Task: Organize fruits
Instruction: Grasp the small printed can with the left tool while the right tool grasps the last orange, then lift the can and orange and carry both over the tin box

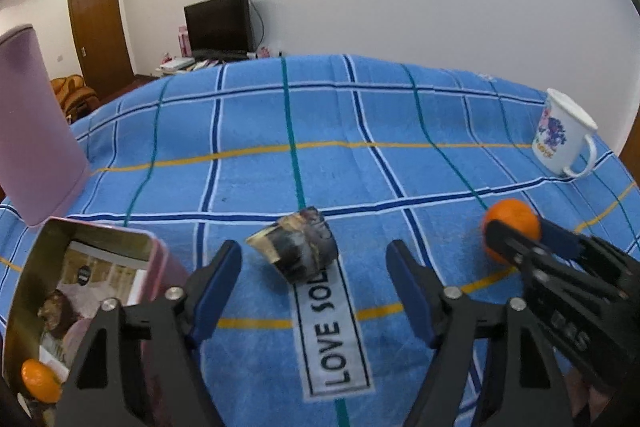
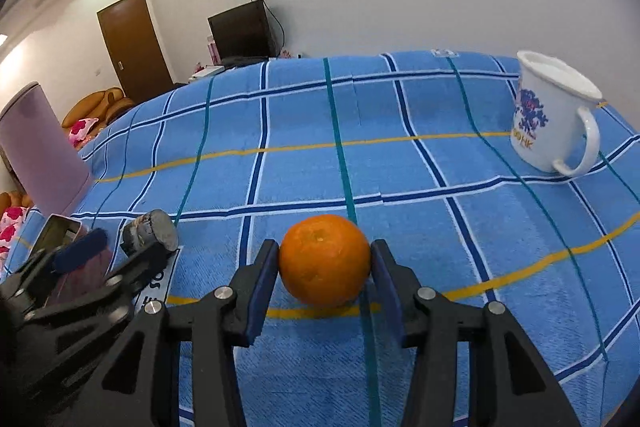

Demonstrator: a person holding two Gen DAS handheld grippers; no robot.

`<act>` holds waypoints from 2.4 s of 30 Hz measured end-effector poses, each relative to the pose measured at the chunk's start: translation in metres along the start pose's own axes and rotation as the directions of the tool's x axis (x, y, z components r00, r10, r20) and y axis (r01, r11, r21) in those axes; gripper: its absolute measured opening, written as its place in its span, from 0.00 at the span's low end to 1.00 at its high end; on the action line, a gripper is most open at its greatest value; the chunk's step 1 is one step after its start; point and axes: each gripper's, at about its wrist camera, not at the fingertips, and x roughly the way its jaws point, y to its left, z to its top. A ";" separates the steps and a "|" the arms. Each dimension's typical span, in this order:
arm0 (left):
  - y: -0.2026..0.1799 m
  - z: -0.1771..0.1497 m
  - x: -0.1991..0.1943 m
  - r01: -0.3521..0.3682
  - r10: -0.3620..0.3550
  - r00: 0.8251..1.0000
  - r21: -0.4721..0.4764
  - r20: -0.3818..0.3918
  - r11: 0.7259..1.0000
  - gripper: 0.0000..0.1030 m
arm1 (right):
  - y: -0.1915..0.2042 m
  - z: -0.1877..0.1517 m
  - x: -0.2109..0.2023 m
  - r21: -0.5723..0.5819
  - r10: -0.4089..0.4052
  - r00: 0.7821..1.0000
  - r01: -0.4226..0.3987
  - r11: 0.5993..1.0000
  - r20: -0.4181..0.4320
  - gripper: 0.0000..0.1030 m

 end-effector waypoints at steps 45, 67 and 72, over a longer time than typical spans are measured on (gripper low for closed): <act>0.009 -0.007 -0.025 0.064 -0.060 0.991 -0.027 0.121 0.998 0.40 | 0.021 -0.008 -0.034 -0.117 0.085 0.984 -0.067 0.991 0.158 0.48; 0.007 -0.016 -0.047 0.039 -0.037 0.977 -0.005 0.210 0.999 0.40 | 0.022 -0.014 -0.053 -0.121 0.083 0.965 -0.054 0.991 0.250 0.48; 0.006 -0.017 -0.052 0.031 -0.031 0.973 0.003 0.231 1.000 0.40 | 0.022 -0.016 -0.057 -0.125 0.086 0.960 -0.054 0.991 0.265 0.48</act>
